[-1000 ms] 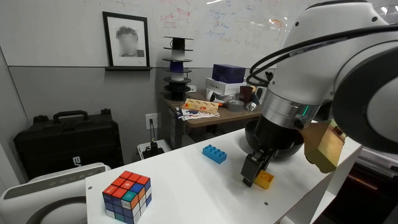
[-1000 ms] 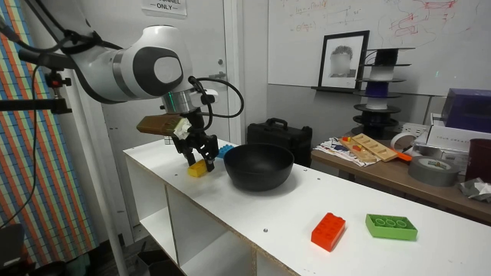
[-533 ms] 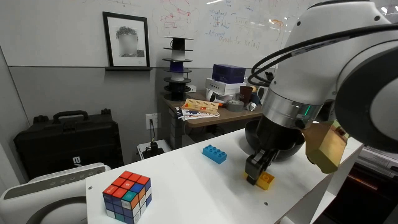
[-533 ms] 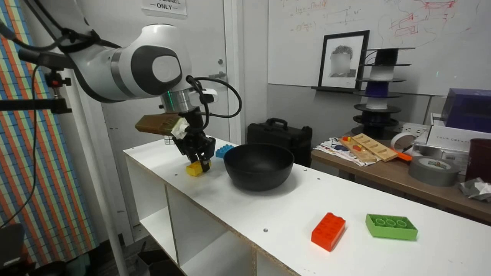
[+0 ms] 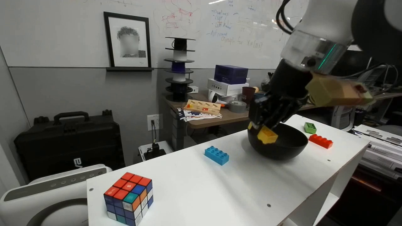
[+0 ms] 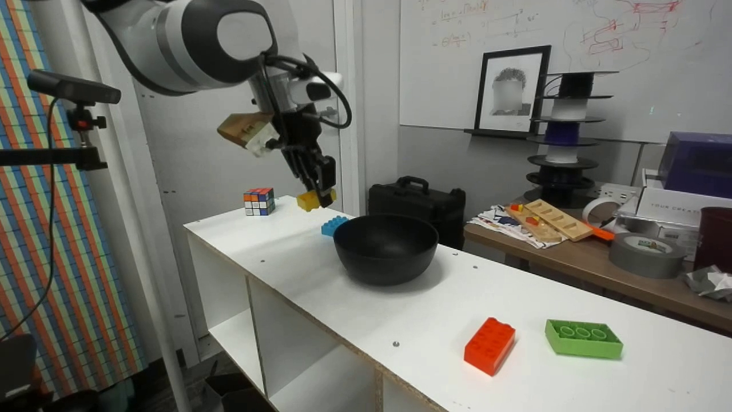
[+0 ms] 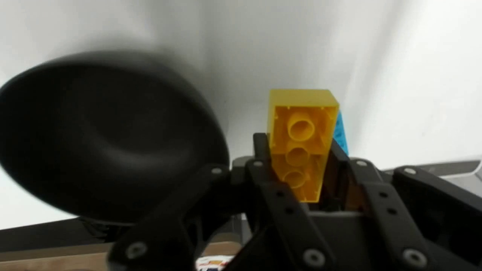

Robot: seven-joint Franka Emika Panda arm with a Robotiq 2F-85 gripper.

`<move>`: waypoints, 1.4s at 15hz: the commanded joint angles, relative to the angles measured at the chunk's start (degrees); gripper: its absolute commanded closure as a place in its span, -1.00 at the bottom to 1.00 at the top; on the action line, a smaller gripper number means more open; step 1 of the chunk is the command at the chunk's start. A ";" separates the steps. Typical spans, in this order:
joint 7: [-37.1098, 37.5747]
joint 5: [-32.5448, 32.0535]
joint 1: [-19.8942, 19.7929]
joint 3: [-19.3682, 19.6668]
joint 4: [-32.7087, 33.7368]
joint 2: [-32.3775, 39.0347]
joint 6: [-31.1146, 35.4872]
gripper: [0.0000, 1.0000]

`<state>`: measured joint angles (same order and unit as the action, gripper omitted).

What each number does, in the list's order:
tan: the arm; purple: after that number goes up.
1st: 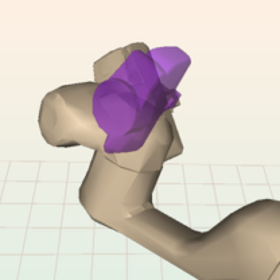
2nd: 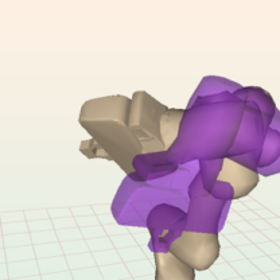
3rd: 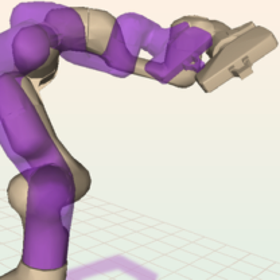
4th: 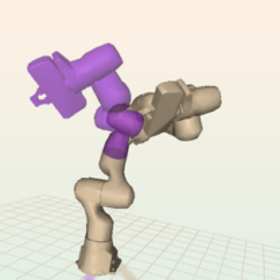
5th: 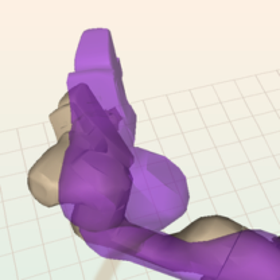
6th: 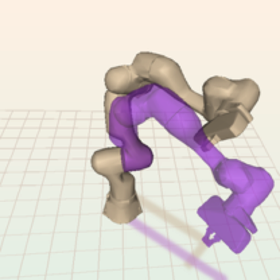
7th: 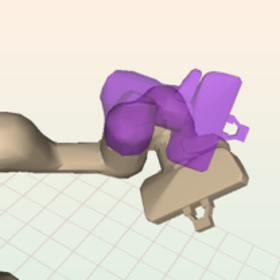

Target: Put all the toy blocks into the black bowl.

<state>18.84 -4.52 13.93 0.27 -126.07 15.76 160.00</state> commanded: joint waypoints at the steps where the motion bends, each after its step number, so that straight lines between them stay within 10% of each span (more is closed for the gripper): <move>1: 4.04 1.70 -2.94 1.86 -0.63 -4.03 1.95 0.59; 9: 28.52 -16.35 3.08 16.11 6.10 4.85 4.70 0.51; 10: 29.20 -16.15 3.42 15.93 6.61 5.56 4.12 -0.22; 16: 28.07 -14.06 5.16 13.37 6.22 4.41 2.00 -0.97; 21: 13.71 -1.90 0.36 -0.42 4.44 -0.02 -2.87 -1.00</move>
<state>40.35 -12.64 16.67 6.51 -120.66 19.14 160.63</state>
